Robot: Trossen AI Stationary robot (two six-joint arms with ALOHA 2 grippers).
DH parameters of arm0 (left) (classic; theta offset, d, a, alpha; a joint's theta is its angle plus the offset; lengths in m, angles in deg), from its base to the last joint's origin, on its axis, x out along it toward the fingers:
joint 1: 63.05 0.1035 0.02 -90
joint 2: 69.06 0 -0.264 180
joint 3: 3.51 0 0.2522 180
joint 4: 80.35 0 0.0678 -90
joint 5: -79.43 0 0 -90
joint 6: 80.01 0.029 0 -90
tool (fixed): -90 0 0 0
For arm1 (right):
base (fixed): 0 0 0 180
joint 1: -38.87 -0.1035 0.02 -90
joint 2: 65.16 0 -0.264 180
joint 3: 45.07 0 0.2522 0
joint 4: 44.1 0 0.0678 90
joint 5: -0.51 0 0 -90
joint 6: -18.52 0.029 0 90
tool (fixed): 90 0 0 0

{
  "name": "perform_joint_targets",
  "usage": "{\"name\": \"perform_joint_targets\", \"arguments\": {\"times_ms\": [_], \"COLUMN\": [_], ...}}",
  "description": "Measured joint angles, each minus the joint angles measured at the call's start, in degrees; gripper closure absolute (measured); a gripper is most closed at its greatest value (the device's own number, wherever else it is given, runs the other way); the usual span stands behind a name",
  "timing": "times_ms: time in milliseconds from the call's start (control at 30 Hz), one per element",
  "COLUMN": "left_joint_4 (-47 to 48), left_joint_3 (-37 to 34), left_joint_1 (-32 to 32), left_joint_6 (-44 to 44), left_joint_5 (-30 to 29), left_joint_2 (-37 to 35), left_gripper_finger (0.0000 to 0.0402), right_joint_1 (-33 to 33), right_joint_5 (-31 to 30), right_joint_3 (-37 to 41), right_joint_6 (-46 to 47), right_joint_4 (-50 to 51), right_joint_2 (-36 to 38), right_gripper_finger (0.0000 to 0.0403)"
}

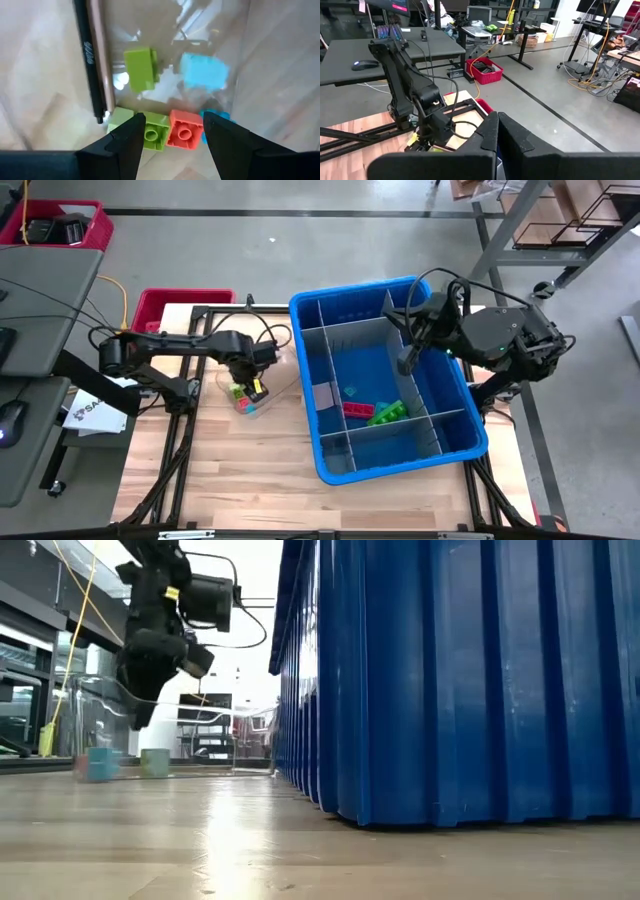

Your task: Sort blocks

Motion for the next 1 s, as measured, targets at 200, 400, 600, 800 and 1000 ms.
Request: {"name": "perform_joint_targets", "arguments": {"times_ms": [200, 400, 600, 800, 1000], "left_joint_4": [0.4, -6.8, -5.4, -6.8, -9.7], "left_joint_3": [0.2, -0.8, -0.8, -0.8, -0.6], "left_joint_1": [-2.2, -2.6, -1.2, -0.5, -0.2], "left_joint_6": [0.6, 1.9, 1.1, 1.3, 0.5], "left_joint_5": [-6.1, -8.9, -10.0, -10.4, -10.4], "left_joint_2": [-1.4, 0.2, 3.7, 8.4, 11.6], "left_gripper_finger": [0.0198, 0.0164, 0.0127, 0.0118, 0.0128], "right_joint_1": [0.0, 0.0, 0.0, 0.0, 0.0], "right_joint_5": [0.2, 0.4, 0.4, 0.4, 1.1], "right_joint_3": [0.0, 0.0, 0.0, 0.0, 0.0], "right_joint_6": [1.6, 1.9, 2.8, 3.5, 3.6], "right_joint_4": [0.0, 0.0, 0.0, 0.0, 0.0], "right_joint_2": [0.0, -0.4, -0.5, -0.5, -0.5], "right_gripper_finger": [0.0403, 0.0403, 0.0403, 0.0403, 0.0403]}}
